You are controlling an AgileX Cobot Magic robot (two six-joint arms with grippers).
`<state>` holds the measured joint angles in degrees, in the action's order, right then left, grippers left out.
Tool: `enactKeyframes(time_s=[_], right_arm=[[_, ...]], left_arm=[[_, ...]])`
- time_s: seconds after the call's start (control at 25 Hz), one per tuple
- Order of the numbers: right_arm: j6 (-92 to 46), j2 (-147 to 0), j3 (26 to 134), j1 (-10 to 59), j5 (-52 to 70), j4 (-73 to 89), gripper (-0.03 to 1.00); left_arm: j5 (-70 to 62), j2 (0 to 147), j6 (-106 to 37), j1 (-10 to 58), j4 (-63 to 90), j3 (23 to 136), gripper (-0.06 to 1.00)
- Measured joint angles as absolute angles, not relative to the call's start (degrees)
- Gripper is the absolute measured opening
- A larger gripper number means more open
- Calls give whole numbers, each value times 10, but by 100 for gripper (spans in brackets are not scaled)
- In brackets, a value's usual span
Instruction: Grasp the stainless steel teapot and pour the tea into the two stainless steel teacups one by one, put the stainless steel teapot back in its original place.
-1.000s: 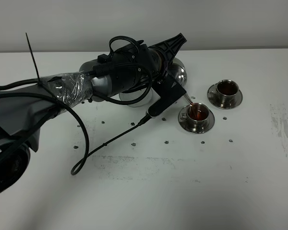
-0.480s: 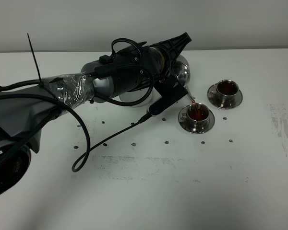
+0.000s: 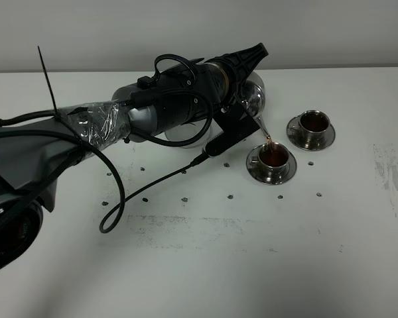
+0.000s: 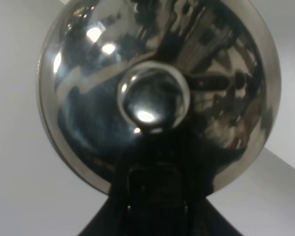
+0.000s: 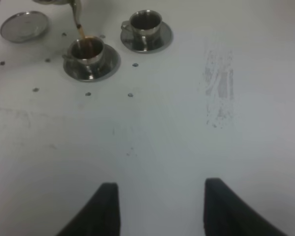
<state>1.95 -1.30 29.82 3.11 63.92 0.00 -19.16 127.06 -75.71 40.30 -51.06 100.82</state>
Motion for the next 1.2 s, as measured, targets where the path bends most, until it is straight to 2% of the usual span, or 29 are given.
enactKeyframes(time_s=[0.8,1.2], right_arm=[[19,-13,298,31,639,0,41],[19,-13,298,31,639,0,41]], left_arm=[[-186,1271,-755,403,-511,1005,21],[-214,1275,-662,402,-467,993,21]])
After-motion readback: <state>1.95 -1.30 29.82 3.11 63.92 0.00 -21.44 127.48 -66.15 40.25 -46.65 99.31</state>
